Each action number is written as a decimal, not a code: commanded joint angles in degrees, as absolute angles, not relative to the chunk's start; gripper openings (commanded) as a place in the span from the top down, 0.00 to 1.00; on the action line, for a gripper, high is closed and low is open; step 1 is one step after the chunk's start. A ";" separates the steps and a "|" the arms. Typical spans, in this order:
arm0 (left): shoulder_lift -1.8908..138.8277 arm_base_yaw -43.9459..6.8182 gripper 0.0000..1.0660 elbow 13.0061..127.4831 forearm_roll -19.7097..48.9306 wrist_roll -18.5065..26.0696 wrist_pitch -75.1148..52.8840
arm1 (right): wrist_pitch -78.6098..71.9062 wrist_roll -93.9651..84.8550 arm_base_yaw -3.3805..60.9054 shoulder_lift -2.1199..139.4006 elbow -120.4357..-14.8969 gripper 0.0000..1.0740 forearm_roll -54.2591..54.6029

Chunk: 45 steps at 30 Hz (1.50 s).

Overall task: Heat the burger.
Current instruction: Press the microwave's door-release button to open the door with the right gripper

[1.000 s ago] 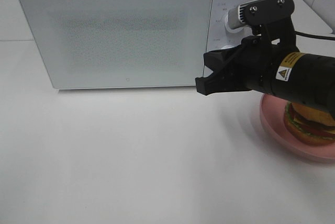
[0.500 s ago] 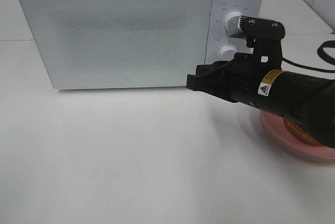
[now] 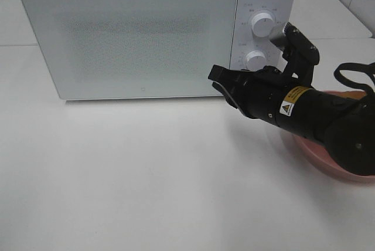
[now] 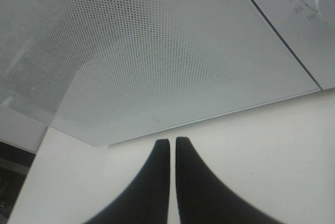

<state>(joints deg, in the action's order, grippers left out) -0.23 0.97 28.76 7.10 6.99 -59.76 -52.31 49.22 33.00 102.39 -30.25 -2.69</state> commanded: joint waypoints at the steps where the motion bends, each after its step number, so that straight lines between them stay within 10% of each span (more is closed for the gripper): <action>1: -1.55 1.15 1.00 28.65 7.56 6.76 -59.19 | -55.98 57.35 33.17 104.05 -30.25 1.00 -2.86; 45: -1.38 1.15 1.00 28.65 7.56 6.76 -59.19 | -53.17 67.55 32.43 119.23 -41.83 0.99 28.07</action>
<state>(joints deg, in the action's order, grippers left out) -0.23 0.97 28.76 7.10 6.99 -59.76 -52.25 69.33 33.00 119.29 -41.08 27.39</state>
